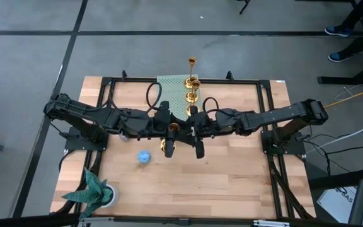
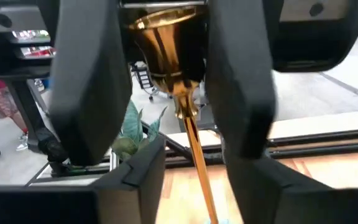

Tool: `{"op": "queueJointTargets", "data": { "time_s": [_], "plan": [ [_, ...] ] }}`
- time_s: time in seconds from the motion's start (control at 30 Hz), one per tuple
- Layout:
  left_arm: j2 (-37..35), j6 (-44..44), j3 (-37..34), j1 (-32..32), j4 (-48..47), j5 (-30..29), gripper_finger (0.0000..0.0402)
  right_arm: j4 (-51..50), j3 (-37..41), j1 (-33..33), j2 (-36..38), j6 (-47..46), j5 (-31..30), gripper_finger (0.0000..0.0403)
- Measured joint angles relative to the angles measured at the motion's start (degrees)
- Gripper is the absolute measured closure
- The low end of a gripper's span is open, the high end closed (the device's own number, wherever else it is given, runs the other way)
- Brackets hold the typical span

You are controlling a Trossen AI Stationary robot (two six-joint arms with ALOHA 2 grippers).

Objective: Pick & Place candle stick holders
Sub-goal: Align the gold candle holder with the other gold candle holders on the shelf

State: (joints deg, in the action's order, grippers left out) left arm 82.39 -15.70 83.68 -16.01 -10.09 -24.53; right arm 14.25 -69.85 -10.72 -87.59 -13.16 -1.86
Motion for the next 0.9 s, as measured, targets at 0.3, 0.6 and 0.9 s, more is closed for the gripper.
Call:
{"op": "queueJointTargets", "data": {
  "time_s": [0.3,0.6,0.9],
  "plan": [
    [0.0,1.0,0.0,0.0,2.2,-0.2,0.0298,3.5,0.0,0.5,-0.4,0.8,-0.6,0.0212],
    [0.0,1.1,0.0,0.0,2.6,-0.6,0.0298,3.6,0.0,0.5,-0.4,2.1,-0.5,0.0341],
    [0.0,2.3,0.0,0.1,1.7,-0.9,0.0288,0.2,0.0,0.4,-0.4,1.4,0.4,0.0387]
  ]
}}
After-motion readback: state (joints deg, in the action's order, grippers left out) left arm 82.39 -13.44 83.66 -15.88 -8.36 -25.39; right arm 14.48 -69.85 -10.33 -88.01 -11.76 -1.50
